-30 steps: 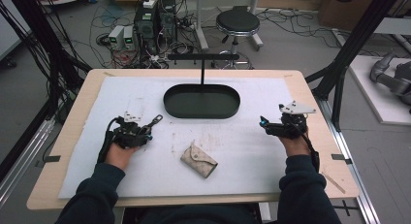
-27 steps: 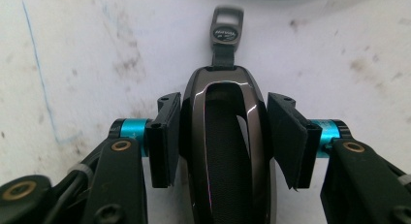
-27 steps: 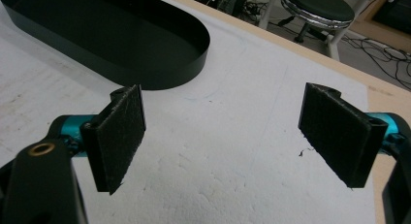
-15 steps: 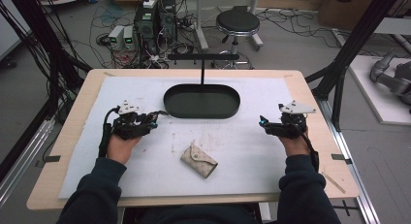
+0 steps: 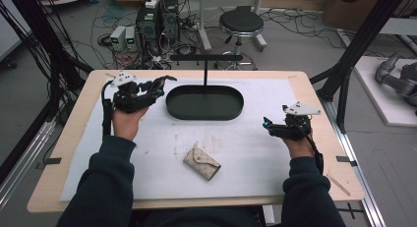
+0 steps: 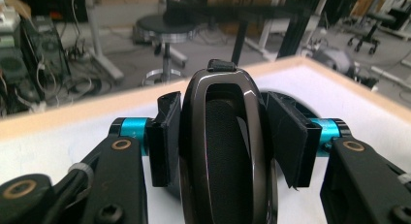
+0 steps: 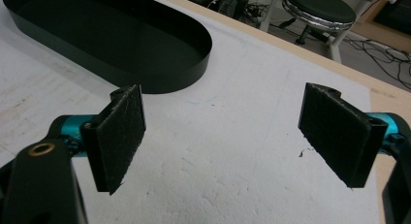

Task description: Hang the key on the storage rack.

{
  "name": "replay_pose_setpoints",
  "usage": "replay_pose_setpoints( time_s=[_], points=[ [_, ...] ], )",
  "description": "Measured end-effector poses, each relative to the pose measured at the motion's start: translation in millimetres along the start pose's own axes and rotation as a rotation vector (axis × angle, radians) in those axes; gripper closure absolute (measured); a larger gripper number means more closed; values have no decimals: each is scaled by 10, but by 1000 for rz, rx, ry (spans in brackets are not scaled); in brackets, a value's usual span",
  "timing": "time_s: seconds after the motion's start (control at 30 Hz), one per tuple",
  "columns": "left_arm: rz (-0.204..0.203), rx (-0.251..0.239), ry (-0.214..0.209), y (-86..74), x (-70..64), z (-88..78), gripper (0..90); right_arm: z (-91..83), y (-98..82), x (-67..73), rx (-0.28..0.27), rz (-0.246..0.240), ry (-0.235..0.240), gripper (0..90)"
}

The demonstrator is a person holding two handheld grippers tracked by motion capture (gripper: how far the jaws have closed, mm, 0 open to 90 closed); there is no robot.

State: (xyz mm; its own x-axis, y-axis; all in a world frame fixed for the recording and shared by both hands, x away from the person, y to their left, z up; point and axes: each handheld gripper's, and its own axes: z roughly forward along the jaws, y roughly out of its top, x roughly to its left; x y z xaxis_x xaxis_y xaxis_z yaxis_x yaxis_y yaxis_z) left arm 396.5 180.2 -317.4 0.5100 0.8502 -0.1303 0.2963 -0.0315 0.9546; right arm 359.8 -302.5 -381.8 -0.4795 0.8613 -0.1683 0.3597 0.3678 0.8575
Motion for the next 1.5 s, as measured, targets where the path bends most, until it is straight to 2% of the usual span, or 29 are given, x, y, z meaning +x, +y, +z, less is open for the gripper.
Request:
replay_pose_setpoints(
  time_s=[0.2, 0.33, 0.47, 0.63, 0.9, 1.0, 1.17, 1.3, 1.5],
  points=[
    [6, -47, 12, 295, -8, 126, 486, -5, 5, 4, -2, 1, 2, 173],
    [21, -41, 24, 382, -27, 212, 486, -16, 1, -9, -5, 9, 3, 173],
    [11, -18, 47, 320, 5, 330, 486, -19, -5, -16, -6, 8, 2, 174],
    [-1, 11, 50, 185, 31, 409, 486, -31, -12, -24, -7, 15, 0, 174],
    [-9, 25, 55, 53, 56, 397, 486, -22, -14, -22, -3, 12, 2, 174],
    [-2, 22, 42, 21, 32, 379, 485, -25, -13, -19, -3, 9, 2, 174],
    [11, 20, 34, 22, -14, 383, 485, -17, -13, -15, -1, 14, 2, 174],
    [18, 38, 24, 1, -35, 409, 485, -20, -14, -19, -2, 11, 2, 174],
    [3, 16, 19, 38, -39, 411, 485, -17, -15, -17, 0, 10, 4, 174]
  ],
)
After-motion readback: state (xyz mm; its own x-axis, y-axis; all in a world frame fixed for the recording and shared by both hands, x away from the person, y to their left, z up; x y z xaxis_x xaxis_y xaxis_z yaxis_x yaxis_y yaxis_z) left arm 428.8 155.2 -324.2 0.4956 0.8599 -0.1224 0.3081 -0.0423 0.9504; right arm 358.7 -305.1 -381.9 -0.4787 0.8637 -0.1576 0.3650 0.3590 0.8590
